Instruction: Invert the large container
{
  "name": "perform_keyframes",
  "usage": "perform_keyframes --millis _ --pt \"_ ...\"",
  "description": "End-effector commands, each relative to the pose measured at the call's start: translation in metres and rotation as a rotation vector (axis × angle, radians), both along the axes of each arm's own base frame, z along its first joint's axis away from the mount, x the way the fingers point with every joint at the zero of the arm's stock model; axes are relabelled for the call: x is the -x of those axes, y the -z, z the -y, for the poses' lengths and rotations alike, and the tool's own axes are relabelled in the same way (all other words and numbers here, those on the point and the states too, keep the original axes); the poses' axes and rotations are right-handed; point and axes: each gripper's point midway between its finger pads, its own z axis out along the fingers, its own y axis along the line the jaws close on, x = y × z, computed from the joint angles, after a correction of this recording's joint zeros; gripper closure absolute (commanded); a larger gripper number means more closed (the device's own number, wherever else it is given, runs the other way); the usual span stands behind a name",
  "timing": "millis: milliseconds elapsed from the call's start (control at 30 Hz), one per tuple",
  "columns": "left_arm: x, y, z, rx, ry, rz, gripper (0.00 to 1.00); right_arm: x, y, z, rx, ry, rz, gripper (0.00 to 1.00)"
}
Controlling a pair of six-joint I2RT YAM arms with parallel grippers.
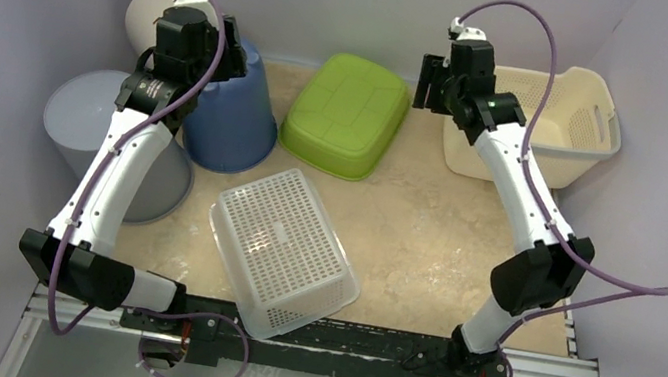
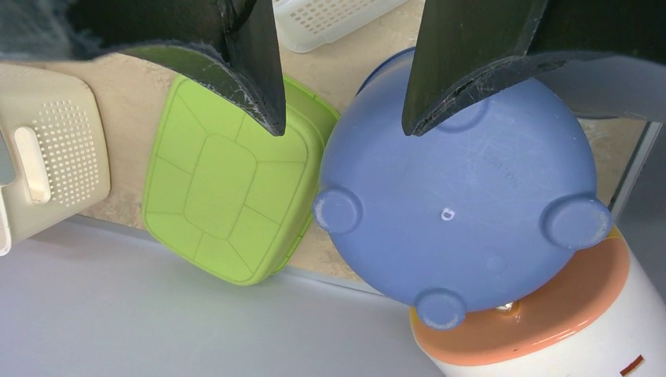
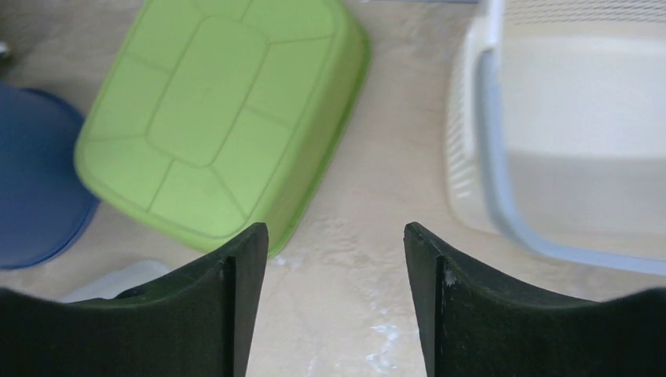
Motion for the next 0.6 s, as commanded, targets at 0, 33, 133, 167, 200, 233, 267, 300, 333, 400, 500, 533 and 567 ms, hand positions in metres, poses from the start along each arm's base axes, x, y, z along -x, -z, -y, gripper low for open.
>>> perform_keyframes --millis 0,33,133,167,200,233,267,300,333,400,500,533,567 --pt "-0.004 -0.020 0.001 0.049 0.000 0.080 0.44 -0.004 -0.004 0.040 0.216 0.104 -0.015 0.29" --pt "-0.004 -0.020 0.002 0.055 0.002 0.081 0.44 -0.007 -0.007 0.044 0.236 0.118 -0.008 0.26" --pt "-0.004 -0.020 0.003 0.065 0.005 0.085 0.44 -0.017 -0.016 0.055 0.295 0.163 0.004 0.20" --pt "-0.005 -0.020 0.003 0.065 0.005 0.085 0.44 -0.021 -0.017 0.059 0.316 0.172 0.004 0.20" --pt "-0.005 -0.020 0.003 0.065 0.004 0.085 0.44 -0.024 -0.017 0.061 0.334 0.175 0.000 0.19" --pt "-0.004 -0.020 0.003 0.064 0.002 0.085 0.44 -0.028 -0.016 0.063 0.348 0.180 -0.005 0.18" --pt "-0.004 -0.020 0.002 0.064 -0.001 0.086 0.44 -0.032 -0.015 0.066 0.363 0.189 -0.011 0.18" --pt "-0.004 -0.019 0.002 0.063 -0.002 0.083 0.44 -0.035 -0.012 0.070 0.376 0.202 -0.021 0.17" --pt "-0.004 -0.019 0.002 0.062 -0.003 0.083 0.44 -0.039 -0.010 0.074 0.387 0.215 -0.029 0.17" --pt "-0.004 -0.017 0.001 0.061 -0.006 0.080 0.44 -0.046 -0.004 0.083 0.395 0.234 -0.044 0.17" --pt "-0.004 -0.014 0.000 0.057 -0.009 0.073 0.44 -0.053 0.005 0.094 0.398 0.257 -0.062 0.18" --pt "-0.004 -0.014 -0.001 0.056 -0.011 0.073 0.44 -0.055 0.008 0.098 0.396 0.261 -0.068 0.18" --pt "-0.004 -0.012 -0.001 0.054 -0.010 0.069 0.44 -0.056 0.013 0.100 0.397 0.259 -0.076 0.18"
